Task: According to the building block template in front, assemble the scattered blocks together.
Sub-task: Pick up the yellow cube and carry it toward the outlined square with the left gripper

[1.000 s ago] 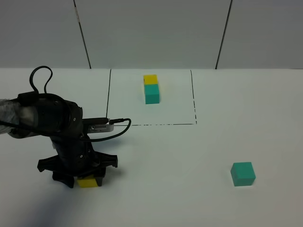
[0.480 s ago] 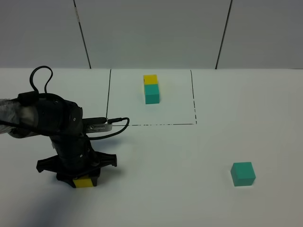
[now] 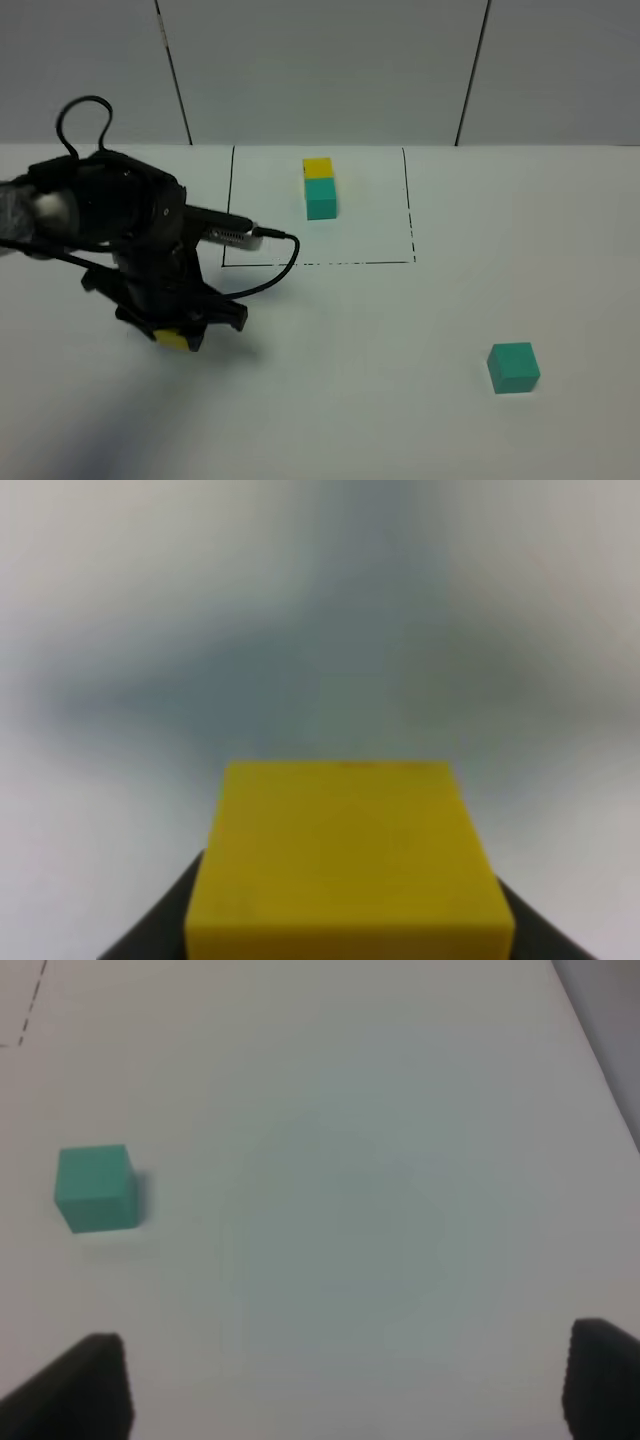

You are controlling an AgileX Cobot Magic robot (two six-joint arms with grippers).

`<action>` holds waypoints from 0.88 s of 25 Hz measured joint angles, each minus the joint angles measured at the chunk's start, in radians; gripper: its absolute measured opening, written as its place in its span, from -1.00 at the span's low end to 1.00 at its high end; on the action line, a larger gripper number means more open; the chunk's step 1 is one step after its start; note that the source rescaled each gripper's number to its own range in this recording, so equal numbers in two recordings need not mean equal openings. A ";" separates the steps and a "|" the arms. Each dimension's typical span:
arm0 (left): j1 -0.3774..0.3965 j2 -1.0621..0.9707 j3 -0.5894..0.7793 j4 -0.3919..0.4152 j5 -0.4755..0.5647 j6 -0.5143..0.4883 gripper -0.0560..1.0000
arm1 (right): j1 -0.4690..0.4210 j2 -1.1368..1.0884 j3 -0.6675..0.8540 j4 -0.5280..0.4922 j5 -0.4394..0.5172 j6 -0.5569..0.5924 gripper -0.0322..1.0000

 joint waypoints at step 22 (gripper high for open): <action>-0.113 0.063 -0.549 -0.030 0.347 0.882 -0.89 | 0.000 0.000 0.000 0.000 0.000 0.000 0.50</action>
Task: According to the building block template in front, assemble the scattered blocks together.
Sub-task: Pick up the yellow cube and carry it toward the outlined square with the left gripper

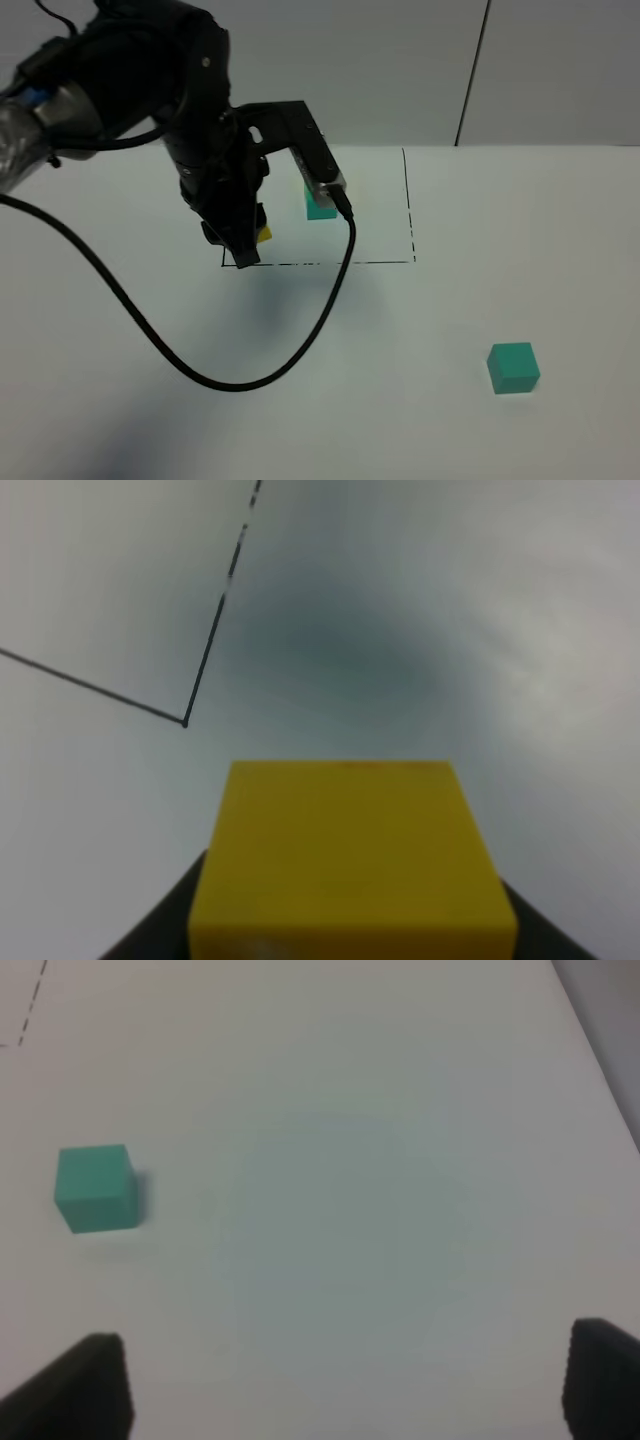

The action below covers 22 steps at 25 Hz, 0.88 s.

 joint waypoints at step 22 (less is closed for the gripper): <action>-0.142 0.390 -0.232 -0.034 0.008 0.176 -0.89 | 0.000 0.000 0.000 0.000 0.000 0.000 0.50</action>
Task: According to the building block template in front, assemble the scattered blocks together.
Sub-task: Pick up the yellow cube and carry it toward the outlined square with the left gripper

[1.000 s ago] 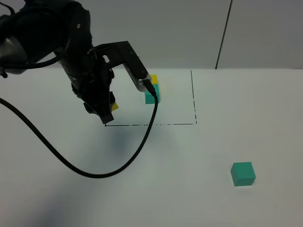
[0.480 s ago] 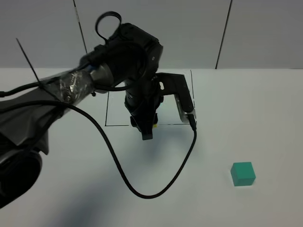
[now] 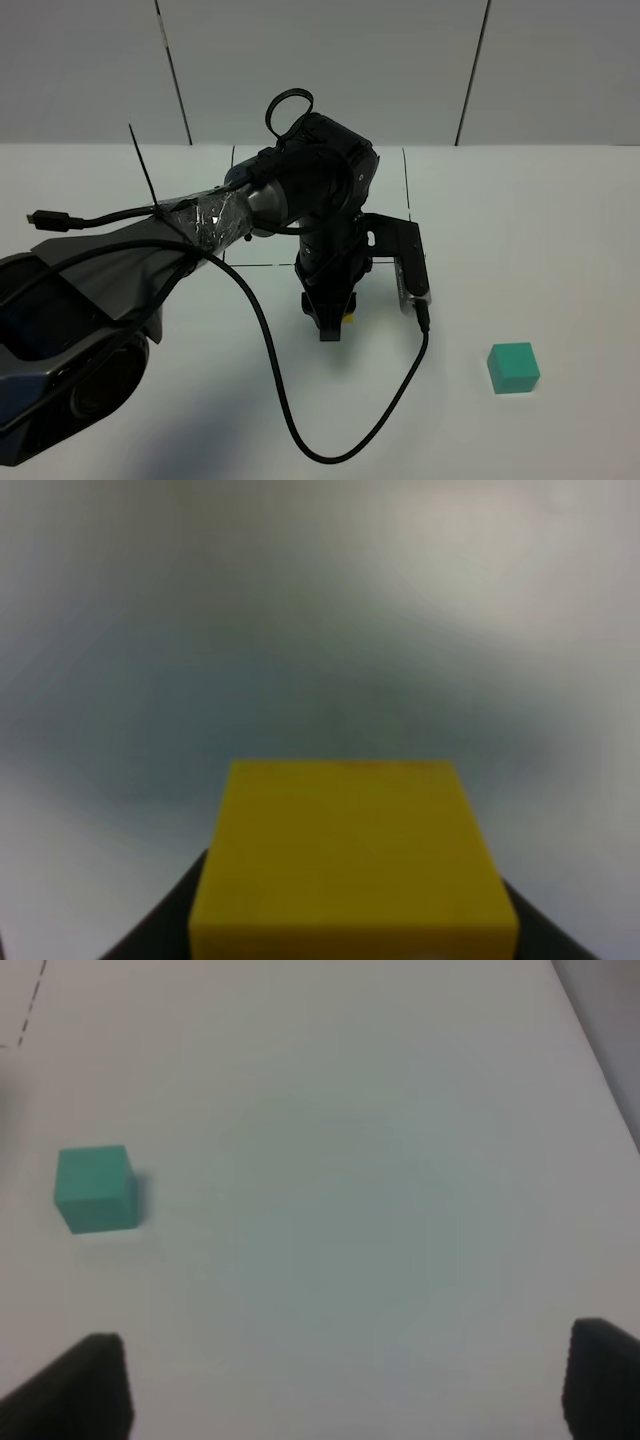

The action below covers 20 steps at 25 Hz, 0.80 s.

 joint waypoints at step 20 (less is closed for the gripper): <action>-0.001 0.056 0.000 0.013 0.000 0.047 -0.89 | 0.000 0.000 0.000 0.000 0.000 0.000 0.50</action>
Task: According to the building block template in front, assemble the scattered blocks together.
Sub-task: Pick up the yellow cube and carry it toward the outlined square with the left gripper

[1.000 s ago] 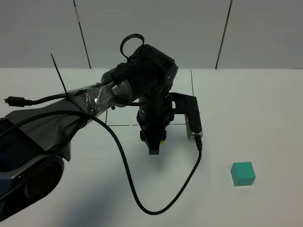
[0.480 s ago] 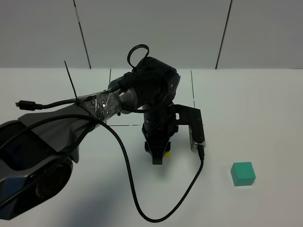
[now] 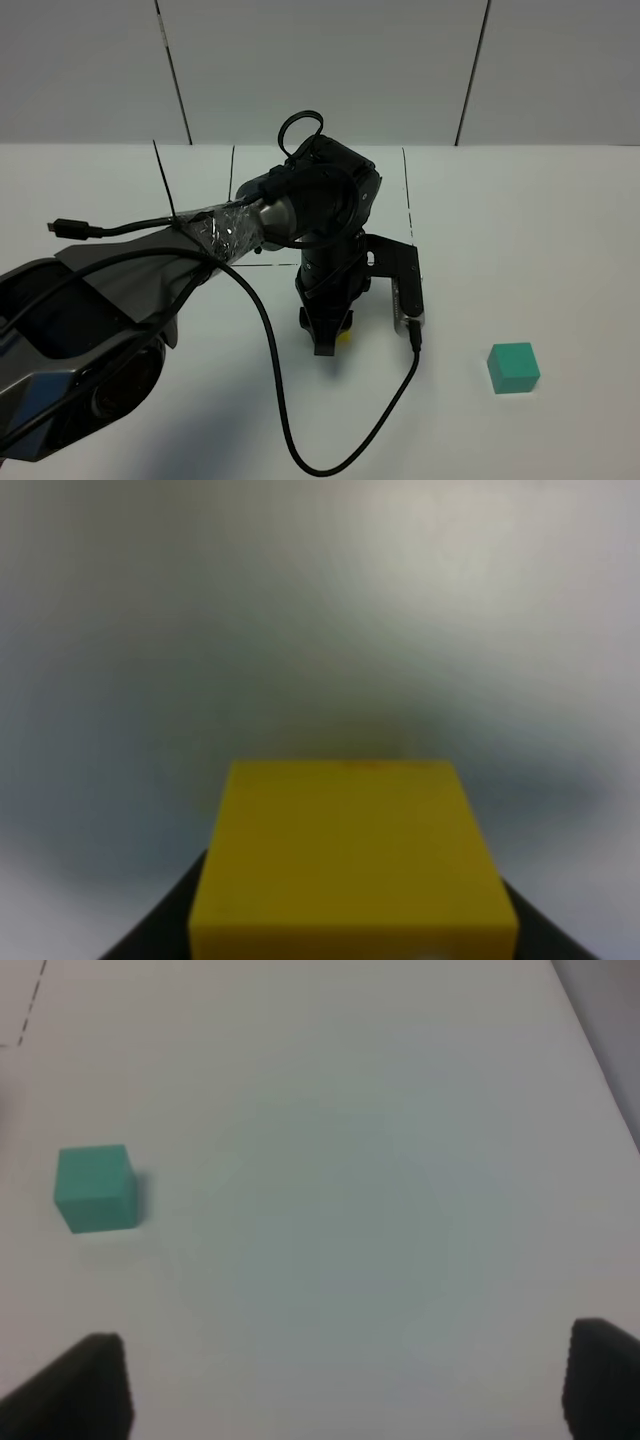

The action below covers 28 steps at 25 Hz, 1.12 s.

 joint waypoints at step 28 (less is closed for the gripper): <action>0.000 0.026 -0.001 -0.001 0.001 -0.040 -0.48 | 0.000 0.000 0.000 0.000 -0.001 0.000 0.50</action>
